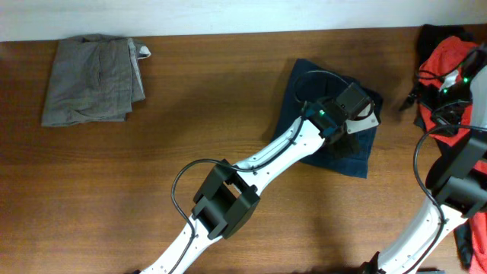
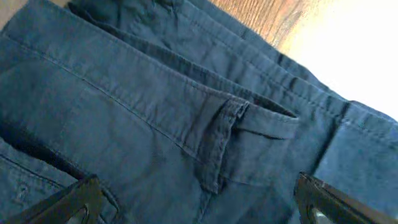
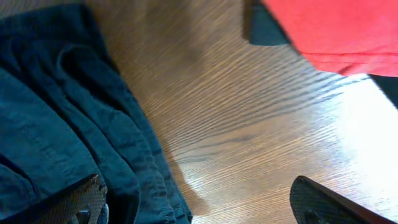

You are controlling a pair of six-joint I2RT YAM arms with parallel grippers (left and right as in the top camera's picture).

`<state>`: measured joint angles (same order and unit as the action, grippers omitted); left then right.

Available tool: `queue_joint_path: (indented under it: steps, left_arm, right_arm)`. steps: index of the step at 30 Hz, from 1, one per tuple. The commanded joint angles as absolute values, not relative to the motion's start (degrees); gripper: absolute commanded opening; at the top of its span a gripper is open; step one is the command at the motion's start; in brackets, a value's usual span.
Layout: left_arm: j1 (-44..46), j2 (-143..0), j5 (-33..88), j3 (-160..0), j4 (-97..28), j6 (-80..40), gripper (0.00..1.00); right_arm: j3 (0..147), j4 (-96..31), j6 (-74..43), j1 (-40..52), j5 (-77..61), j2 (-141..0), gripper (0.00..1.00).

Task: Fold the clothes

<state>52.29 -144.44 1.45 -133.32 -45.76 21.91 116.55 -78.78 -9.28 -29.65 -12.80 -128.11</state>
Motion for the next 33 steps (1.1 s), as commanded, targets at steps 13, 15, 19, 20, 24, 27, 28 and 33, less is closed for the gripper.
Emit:
queue_joint_path:
  steps: [13,15,19,20,24,27,28,33]
  left_arm:
    - [51.37,-148.31,4.23,-132.33,-45.21,21.93,0.34]
    - [51.20,-148.31,4.03,-132.35,-45.04,21.19,0.20]
    - [49.58,-148.27,-0.69,-132.94,-44.23,15.25,0.01]
    - [49.10,-148.27,-2.22,-133.40,-44.40,13.91,0.01]
    - [46.30,-148.14,-7.46,-136.49,-46.33,7.38,0.01]
    - [43.20,-147.65,-9.43,-139.72,-49.30,3.75,0.01]
    - [42.44,-147.55,-9.52,-140.59,-50.17,2.87,0.01]
    - [37.39,-147.39,-9.39,-147.09,-56.77,-0.73,0.01]
  right_arm:
    - [116.25,-79.46,-9.93,-29.65,-13.72,-127.76,0.99]
    - [116.25,-79.46,-9.91,-29.65,-14.68,-127.76,0.99]
    - [116.25,-79.72,-9.91,-29.17,-15.57,-127.76,0.99]
    - [116.22,-79.72,-9.91,-28.84,-16.01,-127.76,0.99]
    - [116.01,-79.68,-9.74,-26.26,-16.32,-127.76,0.99]
    - [115.92,-79.61,-9.74,-23.66,-16.34,-127.76,0.99]
    - [115.92,-79.55,-9.74,-22.90,-16.36,-127.76,0.99]
    - [115.92,-78.39,-9.76,-16.73,-19.84,-127.76,0.99]
